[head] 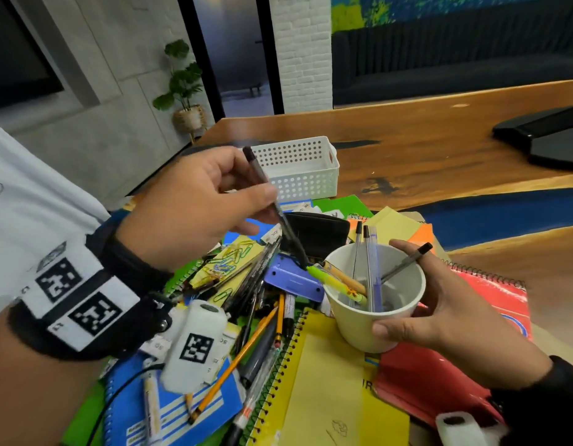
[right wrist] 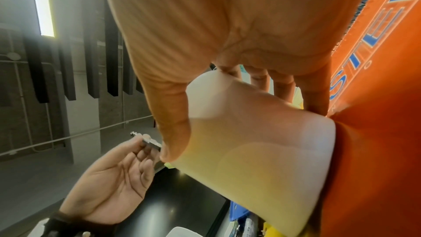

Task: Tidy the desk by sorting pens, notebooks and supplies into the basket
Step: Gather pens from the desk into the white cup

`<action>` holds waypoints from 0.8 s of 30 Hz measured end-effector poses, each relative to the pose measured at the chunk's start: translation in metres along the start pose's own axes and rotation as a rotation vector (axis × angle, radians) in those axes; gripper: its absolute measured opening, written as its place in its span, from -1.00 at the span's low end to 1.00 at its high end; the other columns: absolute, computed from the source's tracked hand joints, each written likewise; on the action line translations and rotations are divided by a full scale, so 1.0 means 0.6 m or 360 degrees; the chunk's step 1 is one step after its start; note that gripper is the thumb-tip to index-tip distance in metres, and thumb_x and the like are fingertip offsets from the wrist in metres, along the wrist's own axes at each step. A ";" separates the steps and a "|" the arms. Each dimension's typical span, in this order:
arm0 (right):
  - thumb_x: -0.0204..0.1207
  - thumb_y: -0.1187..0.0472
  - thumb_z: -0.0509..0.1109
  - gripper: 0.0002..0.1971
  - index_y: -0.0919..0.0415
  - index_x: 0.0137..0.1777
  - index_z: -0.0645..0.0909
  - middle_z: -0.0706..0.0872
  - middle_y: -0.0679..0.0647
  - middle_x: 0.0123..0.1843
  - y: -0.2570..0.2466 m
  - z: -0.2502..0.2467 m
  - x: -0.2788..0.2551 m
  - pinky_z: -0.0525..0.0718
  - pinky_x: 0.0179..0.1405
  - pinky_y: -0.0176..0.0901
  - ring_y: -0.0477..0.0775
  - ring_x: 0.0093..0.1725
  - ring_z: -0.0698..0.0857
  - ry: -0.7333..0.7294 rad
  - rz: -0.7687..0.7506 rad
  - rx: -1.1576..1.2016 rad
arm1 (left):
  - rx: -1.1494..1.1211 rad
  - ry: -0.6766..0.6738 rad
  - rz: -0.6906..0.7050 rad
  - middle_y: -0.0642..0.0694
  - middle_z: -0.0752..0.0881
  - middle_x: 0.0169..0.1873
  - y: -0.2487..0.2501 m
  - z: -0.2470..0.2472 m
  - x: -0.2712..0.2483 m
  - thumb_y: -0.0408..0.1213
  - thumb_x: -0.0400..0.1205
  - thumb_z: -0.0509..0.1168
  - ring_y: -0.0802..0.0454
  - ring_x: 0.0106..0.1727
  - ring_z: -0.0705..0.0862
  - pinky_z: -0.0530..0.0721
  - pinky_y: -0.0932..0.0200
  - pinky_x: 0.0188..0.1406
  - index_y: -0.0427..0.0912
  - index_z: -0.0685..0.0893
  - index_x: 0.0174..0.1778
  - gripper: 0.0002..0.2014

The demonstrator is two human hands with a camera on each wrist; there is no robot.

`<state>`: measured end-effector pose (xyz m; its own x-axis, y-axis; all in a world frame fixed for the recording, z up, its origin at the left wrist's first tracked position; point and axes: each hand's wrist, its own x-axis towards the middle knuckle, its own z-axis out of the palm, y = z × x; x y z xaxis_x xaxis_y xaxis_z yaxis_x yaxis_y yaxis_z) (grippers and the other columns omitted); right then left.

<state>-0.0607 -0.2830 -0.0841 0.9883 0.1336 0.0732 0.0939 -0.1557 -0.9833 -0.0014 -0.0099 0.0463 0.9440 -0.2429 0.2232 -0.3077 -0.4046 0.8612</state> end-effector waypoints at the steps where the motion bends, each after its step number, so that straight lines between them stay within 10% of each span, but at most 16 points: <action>1: -0.01 0.24 0.79 0.11 -0.16 0.58 0.36 0.74 -0.27 0.31 -0.001 0.002 0.000 0.70 0.12 -0.41 -0.23 0.31 0.71 -0.0007 -0.0007 0.0002 | -0.0062 -0.0032 0.0039 -0.16 0.86 -0.16 0.010 0.013 -0.006 -0.37 0.62 0.42 -0.06 -0.13 0.87 0.83 -0.01 -0.23 -0.22 0.66 -0.01 -0.91; 10: -0.06 0.06 0.88 0.15 -0.18 0.58 0.38 0.75 -0.28 0.31 0.002 0.003 0.000 0.70 0.15 -0.40 -0.24 0.31 0.71 -0.0008 -0.0024 0.0035 | 0.0615 -0.0298 0.0061 0.17 0.82 -0.15 -0.060 0.038 -0.024 0.06 0.58 0.45 0.14 -0.17 0.78 0.73 0.10 -0.02 0.11 0.76 0.25 -0.67; 14: -0.15 -0.08 0.84 0.13 -0.29 0.51 0.41 0.76 -0.32 0.26 -0.003 0.007 0.001 0.74 0.07 -0.31 -0.27 0.24 0.74 -0.0008 -0.0054 0.0030 | 0.0896 -0.0204 -0.0030 0.22 0.77 -0.25 -0.097 -0.035 -0.026 -0.06 0.60 0.46 0.21 -0.21 0.72 0.67 0.15 -0.15 0.16 0.78 -0.04 -0.94; 19: -0.39 -0.35 0.79 0.18 -0.39 0.41 0.46 0.76 -0.32 0.26 -0.002 0.006 0.002 0.77 -0.06 -0.34 -0.26 0.22 0.75 -0.0044 -0.0087 0.0032 | 0.1602 -0.0742 -0.0390 0.30 0.74 -0.40 -0.146 -0.093 -0.050 0.11 0.53 0.45 0.33 -0.35 0.67 0.68 0.15 -0.20 0.07 0.73 -0.29 -0.78; 24: -0.35 -0.34 0.82 0.19 -0.38 0.44 0.47 0.76 -0.25 0.29 0.005 0.003 0.006 0.77 0.06 -0.27 -0.18 0.25 0.76 -0.0074 -0.0120 0.0042 | 0.1308 -0.1171 -0.0700 -0.05 0.83 -0.41 -0.165 -0.053 -0.099 0.19 0.56 0.41 0.06 -0.42 0.79 0.72 0.29 -0.37 -0.19 0.77 -0.22 -0.56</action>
<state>-0.0571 -0.2815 -0.0873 0.9718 0.1894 0.1403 0.1643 -0.1178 -0.9793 -0.0234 0.0726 -0.0375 0.7752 -0.2810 -0.5657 -0.2112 -0.9594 0.1871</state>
